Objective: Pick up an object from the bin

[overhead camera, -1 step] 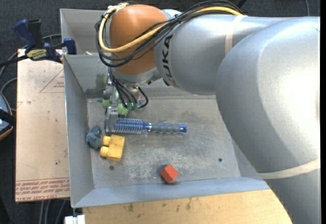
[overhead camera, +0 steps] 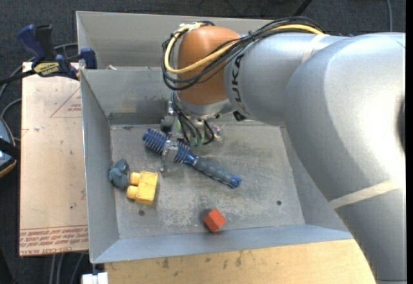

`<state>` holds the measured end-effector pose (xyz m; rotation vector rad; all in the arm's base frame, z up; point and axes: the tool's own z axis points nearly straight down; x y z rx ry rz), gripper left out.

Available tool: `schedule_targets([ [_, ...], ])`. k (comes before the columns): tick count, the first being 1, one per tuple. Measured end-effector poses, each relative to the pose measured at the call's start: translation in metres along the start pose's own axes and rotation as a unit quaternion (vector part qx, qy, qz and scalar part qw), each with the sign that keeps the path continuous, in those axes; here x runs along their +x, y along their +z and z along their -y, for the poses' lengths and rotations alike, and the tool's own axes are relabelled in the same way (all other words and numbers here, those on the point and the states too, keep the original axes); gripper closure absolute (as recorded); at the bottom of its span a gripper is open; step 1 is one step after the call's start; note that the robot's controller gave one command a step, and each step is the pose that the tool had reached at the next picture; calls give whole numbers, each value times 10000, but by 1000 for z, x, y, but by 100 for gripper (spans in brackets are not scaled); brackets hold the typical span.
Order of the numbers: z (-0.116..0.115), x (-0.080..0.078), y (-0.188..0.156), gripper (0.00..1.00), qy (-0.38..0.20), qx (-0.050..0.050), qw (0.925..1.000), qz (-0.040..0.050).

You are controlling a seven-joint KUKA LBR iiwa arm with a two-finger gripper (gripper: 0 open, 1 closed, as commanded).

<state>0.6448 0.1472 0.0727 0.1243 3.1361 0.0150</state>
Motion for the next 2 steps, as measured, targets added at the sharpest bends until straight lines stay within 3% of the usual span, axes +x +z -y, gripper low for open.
schedule_targets([
  [1,-3,-1,-4,100,-44,9,10000,39],
  [2,0,9,-197,100,294,28,9996,35],
])
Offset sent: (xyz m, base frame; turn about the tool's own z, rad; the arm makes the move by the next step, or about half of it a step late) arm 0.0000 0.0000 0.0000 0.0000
